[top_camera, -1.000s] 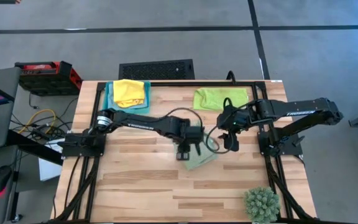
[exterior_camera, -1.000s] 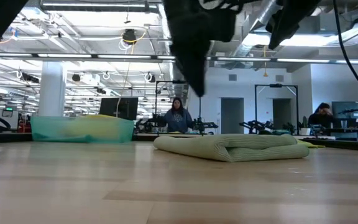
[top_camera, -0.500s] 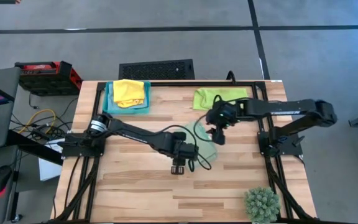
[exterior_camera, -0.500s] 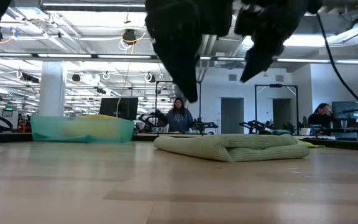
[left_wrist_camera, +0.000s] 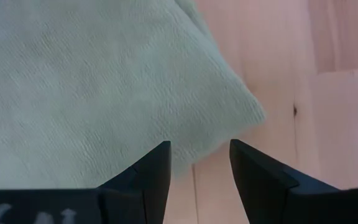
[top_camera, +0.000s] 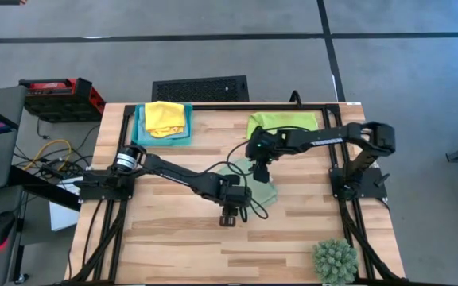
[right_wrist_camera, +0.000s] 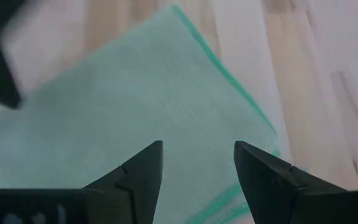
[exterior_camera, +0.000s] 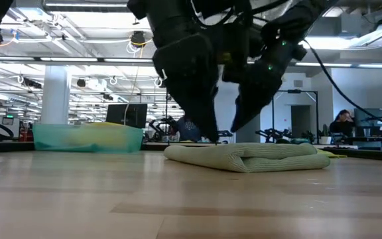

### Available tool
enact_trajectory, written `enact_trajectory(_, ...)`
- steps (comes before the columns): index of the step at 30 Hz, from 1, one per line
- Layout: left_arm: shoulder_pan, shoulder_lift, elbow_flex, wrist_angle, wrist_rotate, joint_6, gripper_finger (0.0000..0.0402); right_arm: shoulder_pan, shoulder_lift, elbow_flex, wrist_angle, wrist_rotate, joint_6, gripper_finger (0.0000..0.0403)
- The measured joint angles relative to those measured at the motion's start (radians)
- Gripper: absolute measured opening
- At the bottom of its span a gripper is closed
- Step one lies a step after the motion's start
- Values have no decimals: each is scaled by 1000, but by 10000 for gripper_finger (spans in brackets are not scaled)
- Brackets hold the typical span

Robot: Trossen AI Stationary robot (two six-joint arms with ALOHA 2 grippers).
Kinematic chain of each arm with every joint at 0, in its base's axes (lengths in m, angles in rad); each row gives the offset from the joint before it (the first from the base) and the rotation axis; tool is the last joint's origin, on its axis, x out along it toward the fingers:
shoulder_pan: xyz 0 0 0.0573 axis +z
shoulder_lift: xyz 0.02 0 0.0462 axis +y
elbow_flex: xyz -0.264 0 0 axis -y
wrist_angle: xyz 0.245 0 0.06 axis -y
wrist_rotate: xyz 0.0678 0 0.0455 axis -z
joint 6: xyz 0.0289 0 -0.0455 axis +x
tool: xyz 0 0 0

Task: Fold microfiber towels
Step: Stack the folded green microfiber on top of the yellow microfiber towel

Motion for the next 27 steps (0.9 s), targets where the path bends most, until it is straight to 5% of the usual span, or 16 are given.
enact_trajectory(27, 107, -3, -99, -100, -6, 52, 158, -44, 148, 3, -47, -43, 6, 221)
